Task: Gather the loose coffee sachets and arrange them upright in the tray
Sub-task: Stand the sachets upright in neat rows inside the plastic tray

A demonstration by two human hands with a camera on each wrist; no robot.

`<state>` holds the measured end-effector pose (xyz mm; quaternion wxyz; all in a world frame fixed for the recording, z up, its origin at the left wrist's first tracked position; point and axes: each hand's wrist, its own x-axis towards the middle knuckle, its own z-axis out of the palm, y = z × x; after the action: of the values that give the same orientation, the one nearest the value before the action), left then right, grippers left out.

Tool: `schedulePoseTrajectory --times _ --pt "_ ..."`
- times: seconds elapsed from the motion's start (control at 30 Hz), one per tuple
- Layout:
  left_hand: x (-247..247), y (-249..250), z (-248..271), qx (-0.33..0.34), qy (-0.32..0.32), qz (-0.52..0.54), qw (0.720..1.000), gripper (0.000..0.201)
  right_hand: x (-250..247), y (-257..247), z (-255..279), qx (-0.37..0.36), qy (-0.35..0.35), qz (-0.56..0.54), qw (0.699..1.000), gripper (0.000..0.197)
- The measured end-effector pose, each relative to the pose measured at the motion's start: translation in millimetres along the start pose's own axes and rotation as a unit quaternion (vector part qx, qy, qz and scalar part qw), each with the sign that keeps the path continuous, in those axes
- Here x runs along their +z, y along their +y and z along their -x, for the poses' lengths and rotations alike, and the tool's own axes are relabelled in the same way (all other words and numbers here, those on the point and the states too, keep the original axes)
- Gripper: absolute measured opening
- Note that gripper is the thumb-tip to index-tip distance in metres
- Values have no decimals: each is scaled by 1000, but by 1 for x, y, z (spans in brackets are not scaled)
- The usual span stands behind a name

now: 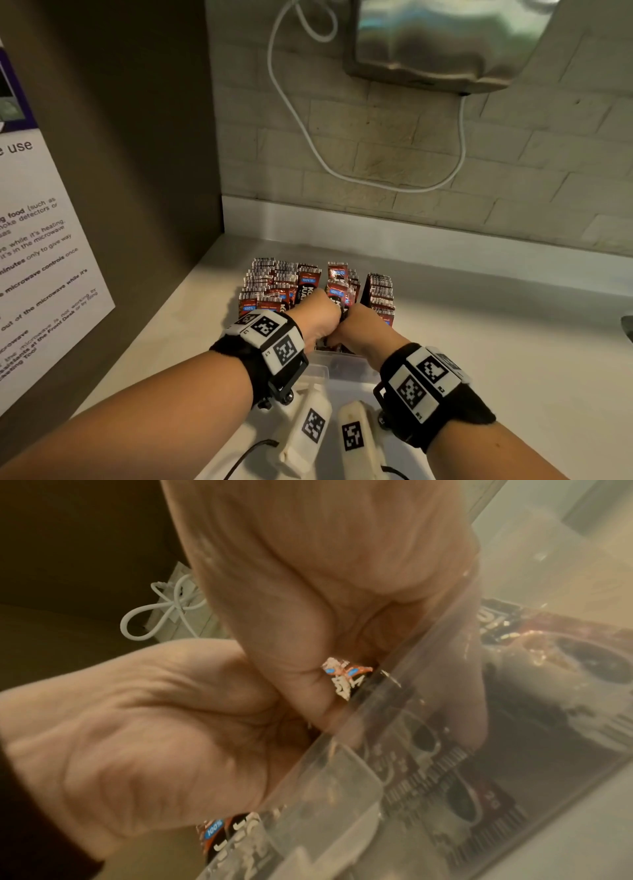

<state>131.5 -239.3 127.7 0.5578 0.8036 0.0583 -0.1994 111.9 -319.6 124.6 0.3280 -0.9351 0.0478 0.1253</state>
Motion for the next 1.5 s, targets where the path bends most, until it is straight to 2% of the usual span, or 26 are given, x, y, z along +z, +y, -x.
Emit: schedulePoseTrajectory --times 0.1,0.23,0.3,0.47,0.67,0.8,0.93,1.07,1.13,1.27,1.5 --pt "1 1 4 9 6 -3 1000 22 3 1 -2 5 11 -40 999 20" --pt "2 3 9 -28 -15 76 997 21 4 3 -5 10 42 -79 996 24" --pt "4 3 9 -17 -29 104 994 21 5 3 -5 15 63 -100 993 29" --pt "4 -3 10 14 -16 118 993 21 9 1 -6 28 97 -107 989 46" --pt "5 -5 5 25 -16 130 991 35 7 3 -1 24 105 -124 986 47" --pt "3 -5 5 15 -19 121 992 63 6 3 -2 34 82 -123 988 49" --pt "0 -3 9 28 -42 142 989 65 7 0 -6 37 73 -148 986 56" --pt "-1 -1 8 31 -47 147 987 77 7 2 -8 22 85 -165 982 61" --pt "0 -1 6 41 -54 147 987 80 8 3 -8 0 101 -187 977 72" --pt "3 1 1 63 -60 158 984 82 8 5 -9 -33 103 -190 976 109" --pt "2 2 0 66 -44 135 988 74 -1 6 -12 -86 103 -108 985 123"
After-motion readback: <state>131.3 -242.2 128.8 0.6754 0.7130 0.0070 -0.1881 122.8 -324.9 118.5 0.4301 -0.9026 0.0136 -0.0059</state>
